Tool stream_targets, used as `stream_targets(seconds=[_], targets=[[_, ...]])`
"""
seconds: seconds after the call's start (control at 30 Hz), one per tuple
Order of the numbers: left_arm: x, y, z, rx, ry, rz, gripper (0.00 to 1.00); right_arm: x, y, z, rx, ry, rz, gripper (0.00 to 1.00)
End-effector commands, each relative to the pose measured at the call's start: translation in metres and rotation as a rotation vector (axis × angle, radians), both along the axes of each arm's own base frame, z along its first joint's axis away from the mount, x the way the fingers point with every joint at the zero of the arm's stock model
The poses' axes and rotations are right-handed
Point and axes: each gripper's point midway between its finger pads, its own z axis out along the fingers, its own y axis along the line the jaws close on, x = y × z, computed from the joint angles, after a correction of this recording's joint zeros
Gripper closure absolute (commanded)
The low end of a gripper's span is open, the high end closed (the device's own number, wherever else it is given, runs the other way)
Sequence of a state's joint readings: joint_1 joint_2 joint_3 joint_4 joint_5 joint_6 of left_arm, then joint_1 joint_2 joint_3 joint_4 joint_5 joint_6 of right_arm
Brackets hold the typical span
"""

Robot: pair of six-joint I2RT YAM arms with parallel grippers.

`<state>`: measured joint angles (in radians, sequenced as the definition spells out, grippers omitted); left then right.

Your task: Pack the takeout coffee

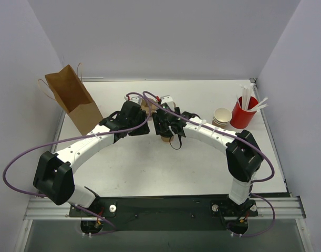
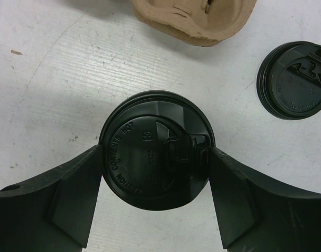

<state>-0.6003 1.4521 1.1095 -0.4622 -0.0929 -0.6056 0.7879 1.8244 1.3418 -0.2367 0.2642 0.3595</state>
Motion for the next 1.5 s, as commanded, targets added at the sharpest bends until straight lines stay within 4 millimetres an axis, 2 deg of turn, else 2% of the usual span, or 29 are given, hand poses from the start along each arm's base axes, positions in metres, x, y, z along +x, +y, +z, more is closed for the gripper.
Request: stream_targets(seconds=[0.0,0.23,0.87,1.07,1.17,1.3,1.47], targets=[[0.006,-0.001,0.014,-0.023,-0.044,0.0,0.45,-0.078,-0.105,-0.099,-0.485,0.357,-0.015,0.39],[0.006,-0.001,0.014,-0.02,-0.042,-0.001,0.45,-0.083,-0.117,-0.105,-0.542,0.363,-0.024,0.39],[0.003,0.003,0.014,-0.007,-0.039,0.005,0.45,-0.093,-0.121,-0.115,-0.565,0.385,-0.028,0.39],[0.004,0.002,0.019,-0.017,-0.049,-0.001,0.45,-0.102,-0.116,-0.118,-0.467,0.419,-0.058,0.39],[0.003,0.001,0.022,-0.024,-0.055,-0.003,0.45,-0.096,-0.112,-0.108,-0.394,0.387,-0.098,0.39],[0.002,0.001,0.026,-0.032,-0.063,-0.007,0.45,-0.085,-0.112,-0.084,-0.315,0.329,-0.151,0.4],[-0.003,0.002,0.029,-0.037,-0.065,-0.019,0.45,-0.085,-0.118,-0.063,-0.243,0.297,-0.199,0.4]])
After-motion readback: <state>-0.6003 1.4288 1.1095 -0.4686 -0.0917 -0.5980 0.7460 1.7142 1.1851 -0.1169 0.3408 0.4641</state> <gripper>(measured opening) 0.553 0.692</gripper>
